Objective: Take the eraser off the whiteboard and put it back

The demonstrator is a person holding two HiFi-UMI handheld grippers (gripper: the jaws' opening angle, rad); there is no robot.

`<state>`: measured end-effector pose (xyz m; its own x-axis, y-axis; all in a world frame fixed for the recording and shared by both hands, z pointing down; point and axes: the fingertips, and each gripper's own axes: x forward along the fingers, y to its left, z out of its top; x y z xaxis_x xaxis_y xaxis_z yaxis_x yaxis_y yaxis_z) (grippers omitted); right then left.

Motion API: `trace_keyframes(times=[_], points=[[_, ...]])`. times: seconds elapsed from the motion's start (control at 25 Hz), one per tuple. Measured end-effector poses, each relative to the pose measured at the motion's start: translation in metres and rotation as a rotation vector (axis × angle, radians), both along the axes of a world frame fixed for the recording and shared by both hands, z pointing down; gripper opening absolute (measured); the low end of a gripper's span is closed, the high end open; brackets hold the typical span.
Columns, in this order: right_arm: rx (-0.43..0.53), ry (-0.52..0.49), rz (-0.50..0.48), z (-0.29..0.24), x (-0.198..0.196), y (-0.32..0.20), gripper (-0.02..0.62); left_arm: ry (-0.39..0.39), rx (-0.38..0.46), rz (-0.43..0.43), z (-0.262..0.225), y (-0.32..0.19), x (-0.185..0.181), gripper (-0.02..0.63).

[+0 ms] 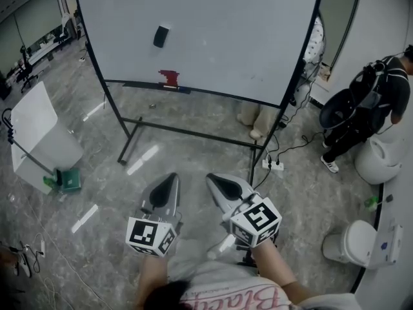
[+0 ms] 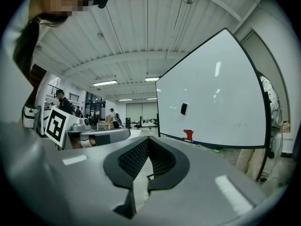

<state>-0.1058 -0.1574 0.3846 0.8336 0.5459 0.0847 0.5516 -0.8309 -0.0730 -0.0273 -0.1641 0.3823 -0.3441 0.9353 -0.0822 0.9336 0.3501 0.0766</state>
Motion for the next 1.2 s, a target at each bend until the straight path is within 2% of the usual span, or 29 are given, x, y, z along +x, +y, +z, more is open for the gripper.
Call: trace_keyframes(times=[0.32,0.52,0.76,0.96,1.08,1.2], points=[[0.024,-0.009,0.024,0.015,0.006,0.038,0.002,0.005,0.001,0.014,0.007,0.041,0.008,-0.002],[-0.011,-0.003,0.052,0.011,0.022,0.089,0.002,0.022,-0.013,0.031,0.005,0.096,0.027,-0.002],[-0.029,-0.007,0.075,0.003,0.061,0.158,0.002,0.041,-0.039,0.068,-0.004,0.172,0.061,-0.002],[-0.044,0.013,0.092,-0.005,0.094,0.208,0.002,0.059,-0.140,0.099,-0.027,0.219,0.091,-0.002],[-0.040,0.012,0.109,-0.004,0.105,0.229,0.002,0.090,-0.144,0.078,-0.032,0.250,0.109,-0.002],[-0.028,-0.004,0.110,-0.001,0.112,0.246,0.002,0.075,-0.140,0.036,-0.038,0.279,0.128,-0.002]])
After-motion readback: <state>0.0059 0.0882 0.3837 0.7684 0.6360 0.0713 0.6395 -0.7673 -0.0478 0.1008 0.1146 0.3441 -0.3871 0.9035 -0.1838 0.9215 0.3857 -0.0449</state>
